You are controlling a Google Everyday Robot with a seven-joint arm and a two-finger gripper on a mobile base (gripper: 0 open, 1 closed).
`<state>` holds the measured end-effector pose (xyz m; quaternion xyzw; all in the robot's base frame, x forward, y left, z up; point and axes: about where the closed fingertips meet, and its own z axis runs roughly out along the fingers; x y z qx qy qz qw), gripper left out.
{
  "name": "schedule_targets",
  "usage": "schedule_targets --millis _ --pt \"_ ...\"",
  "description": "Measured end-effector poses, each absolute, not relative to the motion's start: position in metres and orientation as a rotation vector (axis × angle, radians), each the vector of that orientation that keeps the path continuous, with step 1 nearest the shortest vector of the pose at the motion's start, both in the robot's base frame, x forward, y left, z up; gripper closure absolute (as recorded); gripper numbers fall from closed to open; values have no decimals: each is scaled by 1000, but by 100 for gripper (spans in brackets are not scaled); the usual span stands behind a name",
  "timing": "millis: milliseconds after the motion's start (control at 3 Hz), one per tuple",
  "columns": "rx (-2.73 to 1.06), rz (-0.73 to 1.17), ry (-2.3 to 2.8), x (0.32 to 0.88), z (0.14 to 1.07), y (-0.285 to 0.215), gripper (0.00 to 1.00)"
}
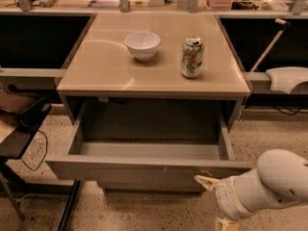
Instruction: Close top drawer
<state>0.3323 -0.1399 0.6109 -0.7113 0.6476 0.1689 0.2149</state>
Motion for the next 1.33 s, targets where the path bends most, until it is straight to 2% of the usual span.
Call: schedule_targets --millis 333,667,1000,1333 --pt "-1976 509 1748 377 611 -122 0" --pt "-1975 529 1738 386 609 -117 0" --pt "-1939 564 1705 426 613 -103 0" --pt "-1907 524 1670 461 628 -99 0"
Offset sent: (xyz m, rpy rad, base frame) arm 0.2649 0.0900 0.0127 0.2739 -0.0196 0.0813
